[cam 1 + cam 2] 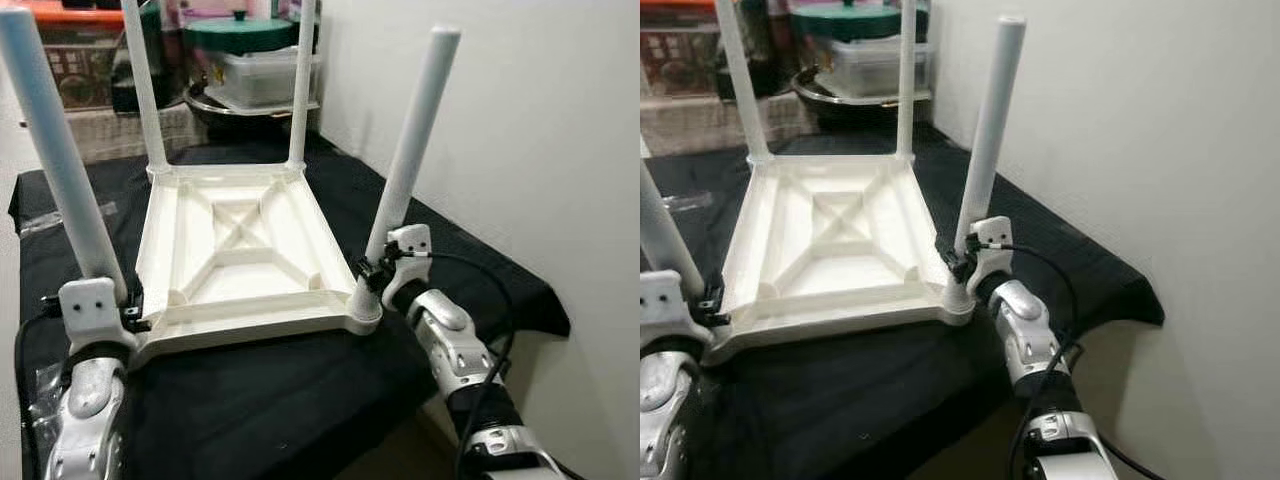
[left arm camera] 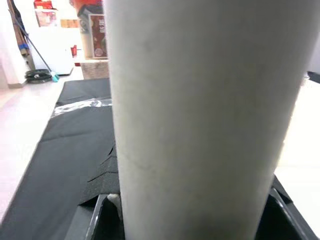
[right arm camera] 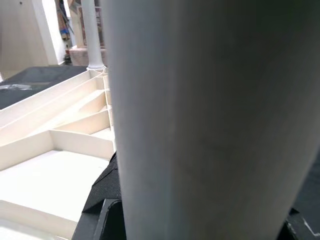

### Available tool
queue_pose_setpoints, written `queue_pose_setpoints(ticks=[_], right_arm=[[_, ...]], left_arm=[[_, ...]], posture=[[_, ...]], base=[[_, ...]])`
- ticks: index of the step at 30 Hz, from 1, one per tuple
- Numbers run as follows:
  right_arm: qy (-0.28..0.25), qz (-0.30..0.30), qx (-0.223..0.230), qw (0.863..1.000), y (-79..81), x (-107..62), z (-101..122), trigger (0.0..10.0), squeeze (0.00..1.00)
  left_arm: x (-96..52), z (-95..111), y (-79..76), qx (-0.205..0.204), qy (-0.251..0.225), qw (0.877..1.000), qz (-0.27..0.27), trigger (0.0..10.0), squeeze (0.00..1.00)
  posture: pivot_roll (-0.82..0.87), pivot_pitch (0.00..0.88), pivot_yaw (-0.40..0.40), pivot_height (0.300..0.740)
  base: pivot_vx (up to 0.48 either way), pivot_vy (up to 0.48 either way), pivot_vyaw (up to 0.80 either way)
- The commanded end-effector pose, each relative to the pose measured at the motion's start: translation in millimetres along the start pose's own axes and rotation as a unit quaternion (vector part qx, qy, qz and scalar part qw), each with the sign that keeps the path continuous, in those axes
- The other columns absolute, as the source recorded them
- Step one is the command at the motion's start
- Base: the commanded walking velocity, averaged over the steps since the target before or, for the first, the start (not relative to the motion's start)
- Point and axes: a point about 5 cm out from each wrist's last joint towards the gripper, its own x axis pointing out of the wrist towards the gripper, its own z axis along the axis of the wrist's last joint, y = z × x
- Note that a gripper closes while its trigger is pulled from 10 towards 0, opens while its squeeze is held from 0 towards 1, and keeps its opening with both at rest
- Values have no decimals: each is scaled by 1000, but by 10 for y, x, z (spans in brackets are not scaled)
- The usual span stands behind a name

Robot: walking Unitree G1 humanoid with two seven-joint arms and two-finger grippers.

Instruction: Building children table

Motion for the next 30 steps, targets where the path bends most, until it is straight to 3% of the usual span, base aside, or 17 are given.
queue_pose_setpoints(ticks=[1, 2, 7, 8, 9, 12, 16, 18, 20, 22, 24, 30], right_arm=[[-16, 68, -20, 997, 169, 86, 100, 10000, 0], [-20, 92, -25, 995, 197, 79, 116, 10000, 0], [-23, 116, -30, 993, 223, 72, 129, 10000, 0], [-23, 154, -40, 987, 256, 88, 152, 10000, 0], [-23, 154, -40, 987, 256, 88, 152, 10000, 0], [-25, 164, -48, 985, 247, 148, 200, 10000, 0], [-26, 162, -51, 985, 226, 170, 225, 10000, 0], [-26, 157, -55, 986, 194, 191, 250, 10000, 0], [-26, 149, -62, 987, 116, 216, 303, 10000, 0], [-26, 149, -62, 987, 116, 216, 303, 10000, 0], [-28, 149, -65, 986, 57, 214, 351, 10000, 0], [-29, 149, -62, 986, 35, 206, 347, 10000, 0]], left_arm=[[-39, -6, -159, 14, 0, 1000, -20, 10000, 0], [-43, -23, -140, 36, 6, 999, 8, 10000, 0], [-48, -38, -115, 50, 11, 998, 34, 10000, 0], [-71, -77, 46, 93, 25, 989, 116, 10000, 0], [-71, -77, 46, 93, 25, 989, 116, 10000, 0], [-109, -100, 195, 117, 39, 975, 182, 10000, 0], [-111, -97, 171, 117, 39, 975, 183, 10000, 0], [-108, -100, 110, 110, 39, 978, 172, 10000, 0], [-103, -91, -57, 93, 35, 986, 130, 10000, 0], [-103, -91, -57, 93, 35, 986, 130, 10000, 0], [-120, -94, -160, 89, 37, 989, 110, 10000, 0], [-155, -123, -160, 102, 42, 988, 110, 10000, 0]], posture=[[70, 0, -78, 740], [71, 0, -76, 740], [71, 0, -76, 740], [83, 0, -78, 740], [83, 0, -78, 740], [89, 0, -78, 740], [89, 0, -78, 740], [89, 0, -78, 740], [88, 0, -79, 740], [88, 0, -79, 740], [84, 0, -79, 740], [84, 0, -80, 740]], base=[[0, 0, 0], [0, 0, 0], [0, 0, 0], [0, 0, 0], [0, 0, 0], [0, 0, 0], [0, 0, 0], [0, 0, 0], [0, 0, 0], [0, 0, 0], [0, 0, 0], [0, 0, 0]])
